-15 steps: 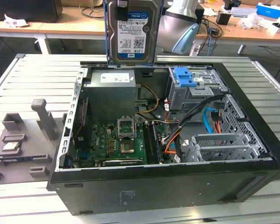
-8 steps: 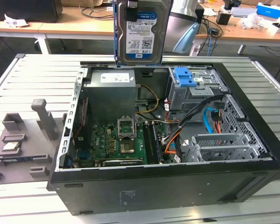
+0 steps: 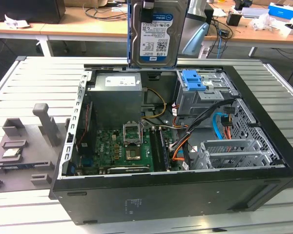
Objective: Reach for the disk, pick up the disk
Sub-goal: 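Pick up the disk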
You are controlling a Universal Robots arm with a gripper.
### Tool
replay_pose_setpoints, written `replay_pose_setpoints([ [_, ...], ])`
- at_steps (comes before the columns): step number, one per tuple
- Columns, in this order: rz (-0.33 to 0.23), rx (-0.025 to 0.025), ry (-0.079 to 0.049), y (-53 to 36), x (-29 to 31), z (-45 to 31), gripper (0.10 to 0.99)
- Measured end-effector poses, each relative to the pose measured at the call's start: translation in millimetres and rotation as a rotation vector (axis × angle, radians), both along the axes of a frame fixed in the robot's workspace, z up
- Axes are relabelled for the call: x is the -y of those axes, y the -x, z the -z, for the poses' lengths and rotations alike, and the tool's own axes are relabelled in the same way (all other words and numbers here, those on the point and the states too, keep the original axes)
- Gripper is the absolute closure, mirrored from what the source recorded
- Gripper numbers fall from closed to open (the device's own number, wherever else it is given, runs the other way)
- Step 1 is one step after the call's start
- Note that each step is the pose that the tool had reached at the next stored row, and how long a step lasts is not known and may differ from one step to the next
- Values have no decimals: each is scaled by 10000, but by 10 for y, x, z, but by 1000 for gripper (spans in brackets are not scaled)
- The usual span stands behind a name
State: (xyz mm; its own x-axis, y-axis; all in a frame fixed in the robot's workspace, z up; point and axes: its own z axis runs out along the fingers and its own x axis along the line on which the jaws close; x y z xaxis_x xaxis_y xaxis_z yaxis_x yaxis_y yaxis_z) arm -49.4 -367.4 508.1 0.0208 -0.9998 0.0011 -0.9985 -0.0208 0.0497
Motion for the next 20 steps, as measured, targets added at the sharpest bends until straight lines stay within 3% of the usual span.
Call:
replay_pose_setpoints([
  [3,1,-1,1,-2,39,0,722],
  [9,0,0,0,-10,188,0,722],
  [20,1,0,0,-20,346,0,722],
])
